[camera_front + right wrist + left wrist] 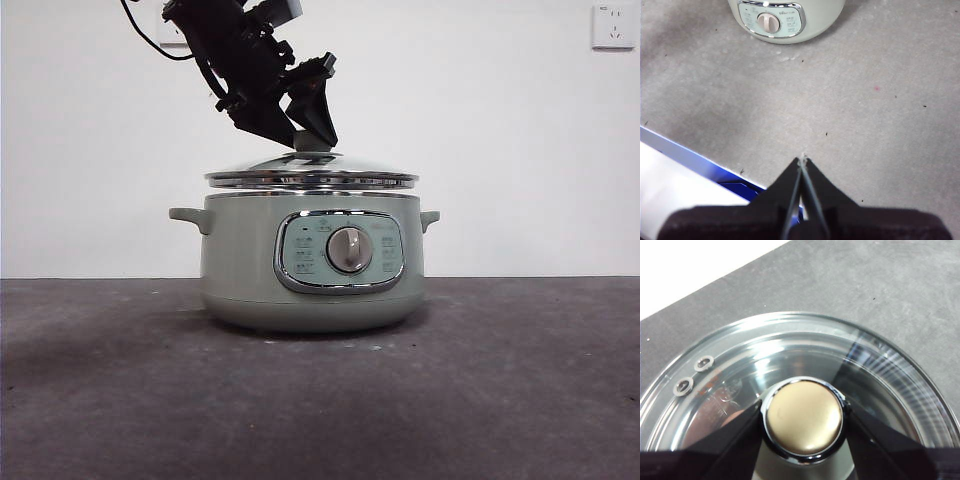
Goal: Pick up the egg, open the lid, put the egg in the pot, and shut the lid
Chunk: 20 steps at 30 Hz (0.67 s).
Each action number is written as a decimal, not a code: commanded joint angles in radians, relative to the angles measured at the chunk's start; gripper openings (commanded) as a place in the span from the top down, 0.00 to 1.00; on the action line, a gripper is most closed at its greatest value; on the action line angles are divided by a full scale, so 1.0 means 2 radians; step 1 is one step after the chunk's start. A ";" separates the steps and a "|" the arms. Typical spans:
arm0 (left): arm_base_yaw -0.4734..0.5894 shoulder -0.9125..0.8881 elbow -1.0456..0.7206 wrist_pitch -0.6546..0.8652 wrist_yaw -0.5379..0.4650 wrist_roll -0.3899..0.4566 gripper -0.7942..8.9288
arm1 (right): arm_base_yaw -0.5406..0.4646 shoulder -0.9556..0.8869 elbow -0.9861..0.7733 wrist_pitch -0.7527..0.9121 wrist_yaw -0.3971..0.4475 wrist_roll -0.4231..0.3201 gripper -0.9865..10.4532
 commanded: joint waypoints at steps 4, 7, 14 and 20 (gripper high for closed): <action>0.006 -0.010 0.001 0.021 0.020 0.003 0.92 | 0.001 -0.001 -0.004 -0.013 0.000 -0.002 0.92; 0.009 -0.001 0.000 0.022 0.025 0.001 0.92 | 0.001 -0.001 -0.004 -0.013 0.000 -0.002 0.92; 0.010 0.011 0.000 0.025 0.029 0.000 0.92 | 0.001 -0.001 -0.004 -0.013 0.001 -0.002 0.92; 0.007 0.028 0.000 0.025 0.029 0.000 0.92 | 0.001 -0.001 -0.004 -0.013 0.001 -0.002 0.92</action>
